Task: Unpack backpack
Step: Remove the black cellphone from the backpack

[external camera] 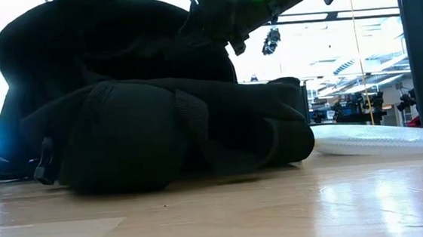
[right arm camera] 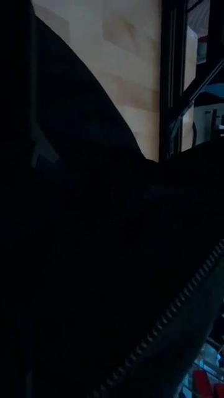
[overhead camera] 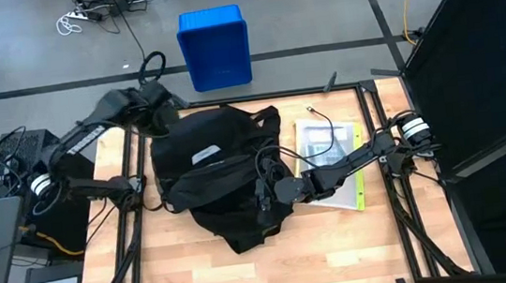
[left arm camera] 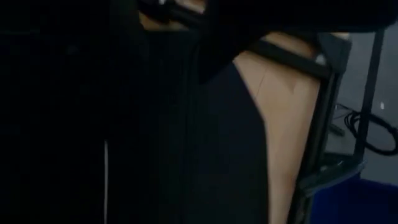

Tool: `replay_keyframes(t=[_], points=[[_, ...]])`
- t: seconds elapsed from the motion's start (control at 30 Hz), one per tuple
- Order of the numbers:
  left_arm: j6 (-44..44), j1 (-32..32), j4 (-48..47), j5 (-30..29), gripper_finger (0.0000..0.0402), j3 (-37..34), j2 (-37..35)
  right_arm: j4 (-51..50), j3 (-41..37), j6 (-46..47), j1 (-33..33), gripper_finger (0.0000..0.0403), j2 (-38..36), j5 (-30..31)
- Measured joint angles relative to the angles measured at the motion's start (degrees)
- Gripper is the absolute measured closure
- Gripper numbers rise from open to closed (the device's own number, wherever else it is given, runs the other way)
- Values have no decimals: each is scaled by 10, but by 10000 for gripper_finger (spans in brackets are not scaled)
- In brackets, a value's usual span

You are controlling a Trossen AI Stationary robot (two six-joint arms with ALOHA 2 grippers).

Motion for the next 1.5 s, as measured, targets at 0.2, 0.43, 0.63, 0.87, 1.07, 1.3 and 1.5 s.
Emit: replay_keyframes(t=[0.2, 0.43, 0.63, 0.87, 1.07, 1.3, 1.5], points=[[0, 14, 72, 17, 167, -24, 60, 0, 0, 0, 0, 286, 0, 0], [-1, 14, 128, -16, 100, -76, 132, -2, 0, -1, 0, 277, 0, 0], [-1, 14, 196, -21, 83, -125, 177, -2, 0, -1, 0, 282, 0, 0], [-3, 13, 247, -39, 149, -141, 188, -2, 0, -1, 0, 288, 0, 0], [-2, 13, 256, -50, 356, -141, 188, -2, 0, 0, 0, 286, 0, 0], [13, 7, 222, -70, 399, -105, 170, -2, 0, 2, 0, 292, 0, 0], [16, -7, 150, -73, 401, -9, 91, -2, 0, 0, -1, 292, 0, 0]])
